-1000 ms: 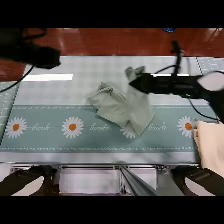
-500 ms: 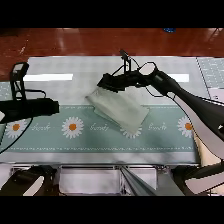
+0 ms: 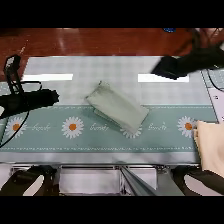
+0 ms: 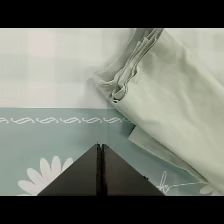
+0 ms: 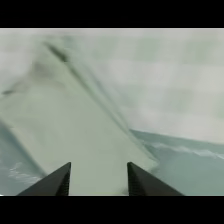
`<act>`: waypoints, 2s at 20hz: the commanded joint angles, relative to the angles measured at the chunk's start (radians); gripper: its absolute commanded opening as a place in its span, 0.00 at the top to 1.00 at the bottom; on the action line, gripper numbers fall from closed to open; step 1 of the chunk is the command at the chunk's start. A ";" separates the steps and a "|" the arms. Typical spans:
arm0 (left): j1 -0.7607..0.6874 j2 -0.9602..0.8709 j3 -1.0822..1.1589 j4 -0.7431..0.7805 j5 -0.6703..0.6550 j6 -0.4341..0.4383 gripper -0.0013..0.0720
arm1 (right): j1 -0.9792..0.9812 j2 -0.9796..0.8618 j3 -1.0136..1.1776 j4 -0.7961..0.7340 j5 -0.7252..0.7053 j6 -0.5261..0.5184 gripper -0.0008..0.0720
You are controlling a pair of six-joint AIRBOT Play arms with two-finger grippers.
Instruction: Fold the shirts.
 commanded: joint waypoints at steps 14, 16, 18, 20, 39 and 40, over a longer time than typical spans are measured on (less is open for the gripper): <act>-0.043 -0.002 -0.118 -0.116 0.013 -0.002 0.95 | -0.039 0.133 -1.021 0.745 -0.572 -0.201 0.43; -0.043 -0.003 -0.118 -0.116 0.013 -0.002 0.95 | -0.021 0.010 -0.974 0.838 -0.541 -0.311 0.43; -0.043 -0.002 -0.118 -0.116 0.013 -0.002 0.95 | 0.053 -0.108 -0.899 0.853 -0.527 -0.343 0.43; -0.043 -0.002 -0.118 -0.116 0.013 -0.002 0.95 | 0.133 -0.211 -0.806 0.854 -0.522 -0.355 0.43; -0.043 -0.002 -0.118 -0.116 0.038 -0.001 0.95 | -0.040 -0.263 0.505 0.246 0.065 0.031 0.96; -0.043 -0.002 -0.118 -0.116 0.039 -0.002 0.95 | -0.087 -0.250 0.528 0.245 0.112 0.033 0.96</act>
